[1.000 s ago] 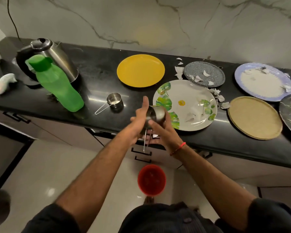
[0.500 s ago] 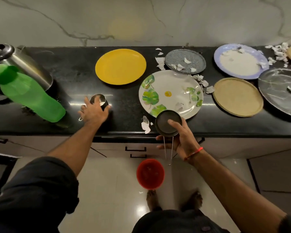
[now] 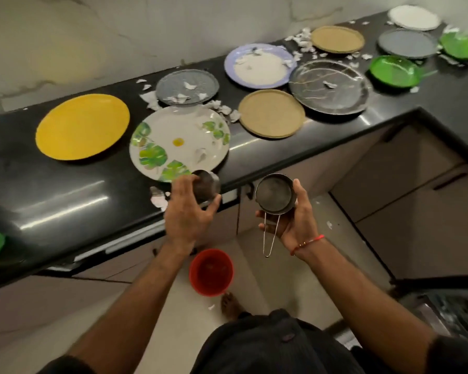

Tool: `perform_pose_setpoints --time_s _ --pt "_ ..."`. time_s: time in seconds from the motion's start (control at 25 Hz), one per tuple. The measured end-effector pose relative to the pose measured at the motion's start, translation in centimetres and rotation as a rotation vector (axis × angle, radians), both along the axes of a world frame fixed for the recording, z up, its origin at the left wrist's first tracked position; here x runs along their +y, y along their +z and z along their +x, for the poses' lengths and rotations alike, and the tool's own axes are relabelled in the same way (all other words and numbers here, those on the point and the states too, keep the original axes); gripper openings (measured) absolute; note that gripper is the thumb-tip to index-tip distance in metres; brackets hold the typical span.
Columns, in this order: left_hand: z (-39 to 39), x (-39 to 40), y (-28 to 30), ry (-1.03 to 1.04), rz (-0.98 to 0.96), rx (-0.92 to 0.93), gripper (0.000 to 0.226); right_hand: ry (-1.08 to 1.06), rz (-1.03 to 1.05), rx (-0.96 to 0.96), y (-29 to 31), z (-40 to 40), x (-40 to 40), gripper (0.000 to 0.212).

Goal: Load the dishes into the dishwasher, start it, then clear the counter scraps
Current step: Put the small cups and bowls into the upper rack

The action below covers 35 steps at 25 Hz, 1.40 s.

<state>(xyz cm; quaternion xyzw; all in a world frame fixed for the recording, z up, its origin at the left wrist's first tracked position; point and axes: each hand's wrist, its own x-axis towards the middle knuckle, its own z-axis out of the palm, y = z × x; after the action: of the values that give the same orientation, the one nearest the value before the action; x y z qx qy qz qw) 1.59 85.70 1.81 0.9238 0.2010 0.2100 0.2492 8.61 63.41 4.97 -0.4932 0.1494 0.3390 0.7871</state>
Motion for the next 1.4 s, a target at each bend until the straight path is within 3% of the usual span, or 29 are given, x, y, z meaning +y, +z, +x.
perform_pose_setpoints --time_s 0.16,0.52,0.88,1.04,1.24,1.4 --pt "1.8 -10.9 1.5 -0.315 -0.178 -0.037 0.072 -0.254 -0.003 0.008 0.1 -2.5 -8.8 0.067" --pt "-4.9 -33.8 1.8 -0.868 -0.190 0.109 0.070 -0.808 0.103 -0.023 -0.5 -17.3 -30.5 0.060" --pt "-11.5 -49.8 1.2 -1.253 -0.473 0.467 0.068 -1.287 0.198 0.000 -2.1 -31.6 -44.0 0.063" --pt "-13.5 -56.1 0.8 -1.446 -0.460 0.637 0.069 -1.449 0.241 -0.023 -3.2 -36.9 -47.3 0.069" --pt "-14.4 -62.2 0.2 -1.586 -0.485 0.729 0.062 -1.613 0.319 -0.067 -4.5 -38.8 -51.3 0.066" --pt "-11.7 -66.5 -0.8 -1.461 -0.659 0.994 0.046 -1.722 0.365 -0.036 -6.1 -36.8 -54.9 0.057"
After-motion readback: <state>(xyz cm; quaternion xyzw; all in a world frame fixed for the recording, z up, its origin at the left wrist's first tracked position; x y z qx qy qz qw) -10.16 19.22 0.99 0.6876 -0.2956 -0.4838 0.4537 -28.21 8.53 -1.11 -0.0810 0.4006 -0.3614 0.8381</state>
